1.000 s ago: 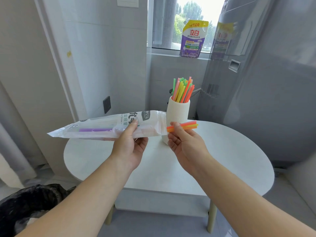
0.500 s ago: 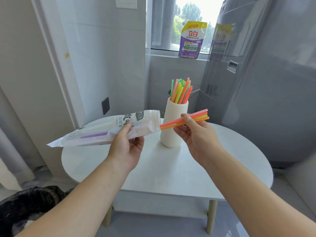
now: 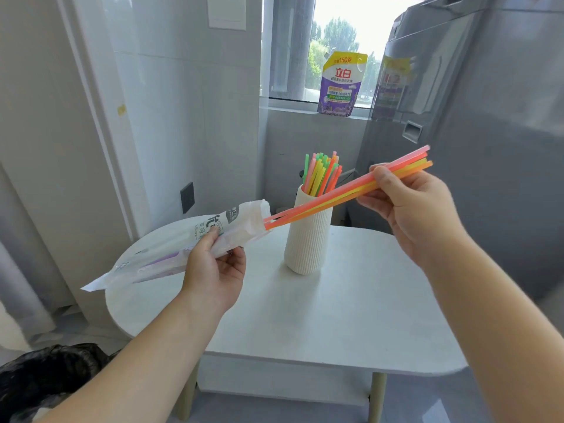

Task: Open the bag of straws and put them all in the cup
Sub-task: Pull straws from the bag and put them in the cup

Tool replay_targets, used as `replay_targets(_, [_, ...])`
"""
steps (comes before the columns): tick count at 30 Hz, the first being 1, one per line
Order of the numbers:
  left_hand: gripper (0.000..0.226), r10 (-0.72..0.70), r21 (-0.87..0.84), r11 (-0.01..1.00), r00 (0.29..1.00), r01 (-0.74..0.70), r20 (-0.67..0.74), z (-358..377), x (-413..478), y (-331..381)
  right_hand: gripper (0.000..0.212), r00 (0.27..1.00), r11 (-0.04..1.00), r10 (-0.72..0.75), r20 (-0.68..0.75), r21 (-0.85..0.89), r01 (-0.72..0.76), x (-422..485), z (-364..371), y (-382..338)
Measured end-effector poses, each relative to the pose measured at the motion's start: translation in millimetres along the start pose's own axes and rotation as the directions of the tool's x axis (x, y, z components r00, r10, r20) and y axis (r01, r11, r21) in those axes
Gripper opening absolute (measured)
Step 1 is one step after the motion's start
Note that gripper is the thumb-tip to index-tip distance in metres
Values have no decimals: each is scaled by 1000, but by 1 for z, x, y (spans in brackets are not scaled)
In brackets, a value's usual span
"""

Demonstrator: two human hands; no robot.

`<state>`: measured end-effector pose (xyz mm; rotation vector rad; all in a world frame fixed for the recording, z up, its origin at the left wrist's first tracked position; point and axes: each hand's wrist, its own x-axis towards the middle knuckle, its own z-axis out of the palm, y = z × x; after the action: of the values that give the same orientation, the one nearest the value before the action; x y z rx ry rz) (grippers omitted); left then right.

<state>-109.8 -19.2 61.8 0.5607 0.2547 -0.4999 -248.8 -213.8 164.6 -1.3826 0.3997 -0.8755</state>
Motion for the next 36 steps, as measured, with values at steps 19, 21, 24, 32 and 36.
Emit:
replay_targets(19, [10, -12, 62, 998, 1000, 13, -13, 2, 1, -8, 11, 931, 850, -356, -82, -443, 286, 14, -3, -68])
replay_targets(21, [9, -11, 70, 998, 1000, 12, -7, 3, -1, -9, 13, 932, 846, -354, -81, -453, 282, 18, -2, -71])
replay_targets(24, [11, -6, 77, 997, 1000, 6, -1, 4, -2, -9, 13, 927, 835, -369, -67, -463, 299, 25, 0, -73])
replay_targets(32, [9, -2, 82, 997, 1000, 3, -11, 4, -2, -8, 13, 924, 799, -382, -19, -510, 320, 34, 4, -74])
replay_targets(36, [7, -6, 92, 996, 1000, 7, -15, 4, -3, -9, 13, 941, 792, -339, 1, -539, 286, 34, 10, -68])
